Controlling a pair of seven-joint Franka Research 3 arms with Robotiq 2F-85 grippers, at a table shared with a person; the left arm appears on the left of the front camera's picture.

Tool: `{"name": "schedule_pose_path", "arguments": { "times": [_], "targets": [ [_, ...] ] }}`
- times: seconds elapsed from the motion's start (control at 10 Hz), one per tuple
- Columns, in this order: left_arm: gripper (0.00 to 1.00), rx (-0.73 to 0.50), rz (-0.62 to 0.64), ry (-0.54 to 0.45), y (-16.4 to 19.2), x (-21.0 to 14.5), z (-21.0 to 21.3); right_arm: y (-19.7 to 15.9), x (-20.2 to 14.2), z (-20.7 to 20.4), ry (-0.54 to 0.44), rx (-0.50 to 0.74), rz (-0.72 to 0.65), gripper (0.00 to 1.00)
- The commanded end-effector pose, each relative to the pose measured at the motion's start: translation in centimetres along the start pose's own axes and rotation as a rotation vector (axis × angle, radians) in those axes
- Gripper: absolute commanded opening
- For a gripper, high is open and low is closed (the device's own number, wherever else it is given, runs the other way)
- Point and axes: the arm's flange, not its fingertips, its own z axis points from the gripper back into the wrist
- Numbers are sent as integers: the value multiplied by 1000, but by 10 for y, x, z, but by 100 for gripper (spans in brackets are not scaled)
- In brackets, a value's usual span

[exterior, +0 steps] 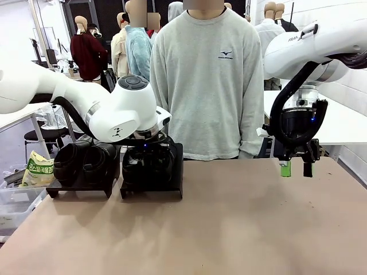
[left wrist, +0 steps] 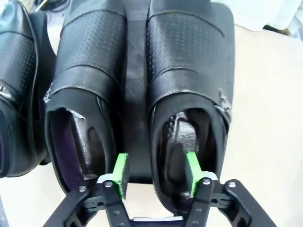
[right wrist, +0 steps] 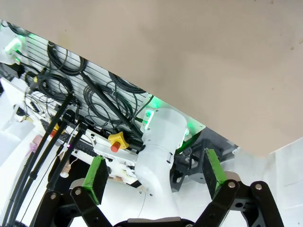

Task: Organize the shoes by placing them on the stand.
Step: Place the Shoe from the middle of the table onto the Shoes Stand.

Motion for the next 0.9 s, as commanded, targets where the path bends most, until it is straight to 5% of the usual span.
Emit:
{"name": "schedule_pose_path", "arguments": {
  "times": [0.0,0.8],
  "targets": [
    [100,-9,10,-48,0,-7,19,0,0,1,0,-2,0,100],
    [100,-20,1,-70,3,-5,49,0,0,1,0,-2,0,100]
  ]
}}
